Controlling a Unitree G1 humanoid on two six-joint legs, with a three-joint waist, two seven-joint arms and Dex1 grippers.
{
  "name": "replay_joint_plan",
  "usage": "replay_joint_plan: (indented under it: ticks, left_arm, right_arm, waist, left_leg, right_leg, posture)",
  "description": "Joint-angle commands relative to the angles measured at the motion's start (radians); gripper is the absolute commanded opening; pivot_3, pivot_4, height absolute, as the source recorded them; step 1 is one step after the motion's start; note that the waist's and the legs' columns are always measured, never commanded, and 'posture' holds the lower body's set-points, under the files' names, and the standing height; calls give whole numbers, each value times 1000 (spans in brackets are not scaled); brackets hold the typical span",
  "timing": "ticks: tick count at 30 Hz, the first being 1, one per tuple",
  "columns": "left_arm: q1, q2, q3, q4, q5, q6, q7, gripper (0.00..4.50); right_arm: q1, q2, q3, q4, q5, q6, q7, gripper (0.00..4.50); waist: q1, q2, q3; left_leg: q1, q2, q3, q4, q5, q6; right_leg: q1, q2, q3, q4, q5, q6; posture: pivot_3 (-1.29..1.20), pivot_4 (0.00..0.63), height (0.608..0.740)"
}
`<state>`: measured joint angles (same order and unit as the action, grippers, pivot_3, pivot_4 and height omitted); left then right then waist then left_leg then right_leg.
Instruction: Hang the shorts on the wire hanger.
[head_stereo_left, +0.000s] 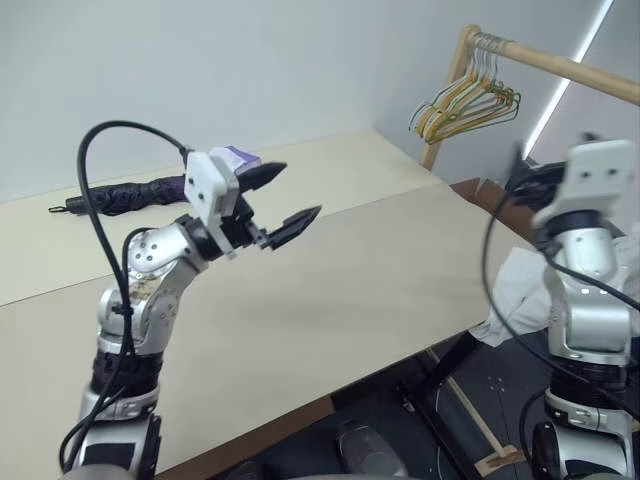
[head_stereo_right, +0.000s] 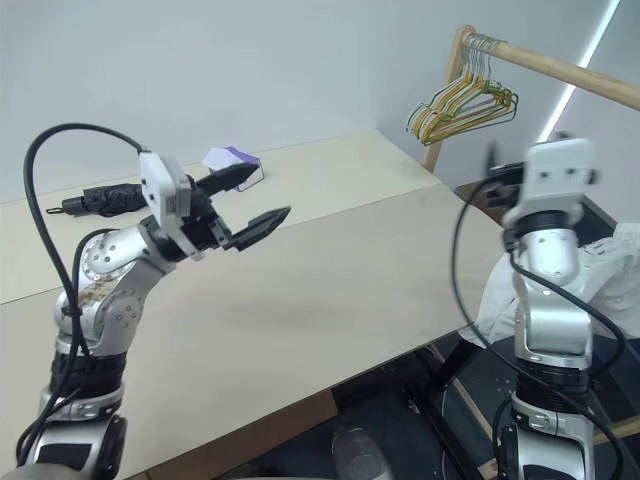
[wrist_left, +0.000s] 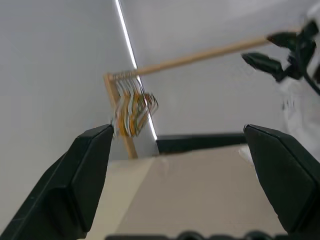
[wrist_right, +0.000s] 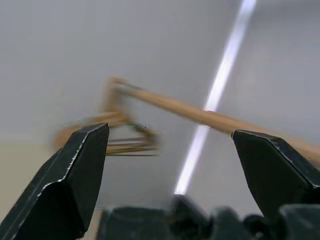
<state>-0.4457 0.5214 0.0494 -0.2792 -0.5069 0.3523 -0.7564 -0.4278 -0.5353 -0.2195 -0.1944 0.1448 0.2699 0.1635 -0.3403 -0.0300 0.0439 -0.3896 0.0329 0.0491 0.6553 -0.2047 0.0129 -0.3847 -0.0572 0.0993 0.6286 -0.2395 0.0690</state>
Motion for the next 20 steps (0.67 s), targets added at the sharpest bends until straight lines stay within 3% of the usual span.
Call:
replay_joint_plan:
  ticks: [1,9,17,20]
  left_arm:
    - [98,71,26,-64,35,-12,-27,4500]
    - [304,139,135,-226,-16,45,-2,4500]
    - [408,166,186,-305,-31,70,15,4500]
    - [411,164,189,-304,-32,67,13,4500]
  right_arm:
    - [-74,-34,81,8,209,38,359,4461]
    - [-190,-78,254,168,250,22,775,4461]
    - [-198,-60,272,201,233,-17,853,4461]
    - [-184,-57,279,192,223,-25,862,4461]
  waist:
    - [10,-1,1]
    - [136,-3,5]
    - [272,-3,5]
    - [296,-3,5]
  left_leg:
    - [0,0,0,-2,0,0]
    - [-2,0,1,-8,0,0]
    - [-13,0,7,-11,1,0]
    - [-16,0,13,-11,1,1]
  right_leg:
    - [0,-1,0,0,0,0]
    - [-5,-3,-3,-3,-1,-2]
    - [-19,-3,-5,-1,1,-13]
    - [-22,-2,-7,-1,0,-16]
  posture:
    - [-86,0,740]
    - [29,0,740]
    - [80,0,740]
    - [78,0,740]
